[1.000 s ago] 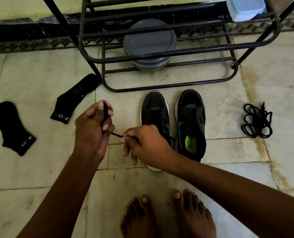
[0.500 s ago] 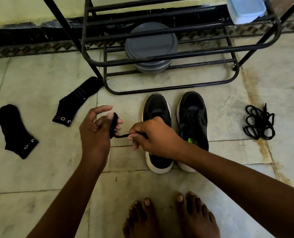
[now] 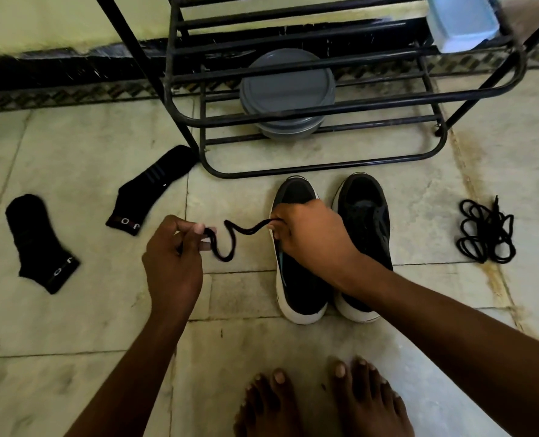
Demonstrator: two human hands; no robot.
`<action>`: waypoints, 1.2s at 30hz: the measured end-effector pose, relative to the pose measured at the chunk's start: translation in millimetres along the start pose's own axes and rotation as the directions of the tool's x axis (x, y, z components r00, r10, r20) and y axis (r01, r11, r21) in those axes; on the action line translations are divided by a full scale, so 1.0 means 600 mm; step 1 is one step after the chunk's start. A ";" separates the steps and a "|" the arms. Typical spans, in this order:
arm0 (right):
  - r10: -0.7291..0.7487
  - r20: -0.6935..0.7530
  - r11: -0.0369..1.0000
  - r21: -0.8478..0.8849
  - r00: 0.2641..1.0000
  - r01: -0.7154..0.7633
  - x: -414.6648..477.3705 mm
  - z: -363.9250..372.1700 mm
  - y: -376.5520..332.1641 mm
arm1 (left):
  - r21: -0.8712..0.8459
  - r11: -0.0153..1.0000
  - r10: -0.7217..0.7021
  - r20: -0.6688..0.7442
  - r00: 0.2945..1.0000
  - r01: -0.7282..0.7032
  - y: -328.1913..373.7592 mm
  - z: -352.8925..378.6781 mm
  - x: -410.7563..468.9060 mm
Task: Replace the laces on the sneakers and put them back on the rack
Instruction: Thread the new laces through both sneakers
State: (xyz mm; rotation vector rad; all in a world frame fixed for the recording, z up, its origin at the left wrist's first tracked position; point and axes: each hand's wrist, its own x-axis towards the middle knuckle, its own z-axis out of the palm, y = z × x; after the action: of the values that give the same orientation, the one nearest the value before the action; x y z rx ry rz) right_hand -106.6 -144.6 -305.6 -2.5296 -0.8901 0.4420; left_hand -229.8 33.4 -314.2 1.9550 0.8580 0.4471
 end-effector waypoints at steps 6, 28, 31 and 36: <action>-0.007 0.056 0.991 0.135 0.998 -0.001 0.012 0.001 0.010 | 0.034 0.999 0.045 -0.140 0.989 -0.041 0.018 -0.014 -0.006; -0.419 0.099 0.898 0.191 0.902 0.396 -0.002 0.021 -0.015 | -0.361 0.932 0.014 -0.020 1.000 -0.020 0.092 -0.025 0.011; -0.354 0.126 0.935 0.030 0.927 0.353 -0.001 0.013 -0.020 | -0.374 0.927 0.034 -0.003 0.999 -0.033 0.095 -0.026 0.010; -0.335 -0.060 0.819 0.475 0.940 0.322 0.005 -0.026 -0.045 | -0.250 0.966 0.077 0.017 0.997 -0.070 0.114 -0.014 -0.011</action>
State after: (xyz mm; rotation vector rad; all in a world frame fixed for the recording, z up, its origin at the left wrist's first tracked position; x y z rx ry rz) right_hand -111.4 -127.9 -279.5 -1.8769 -1.0530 0.5104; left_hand -212.8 11.2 -250.8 1.7598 0.6782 0.5448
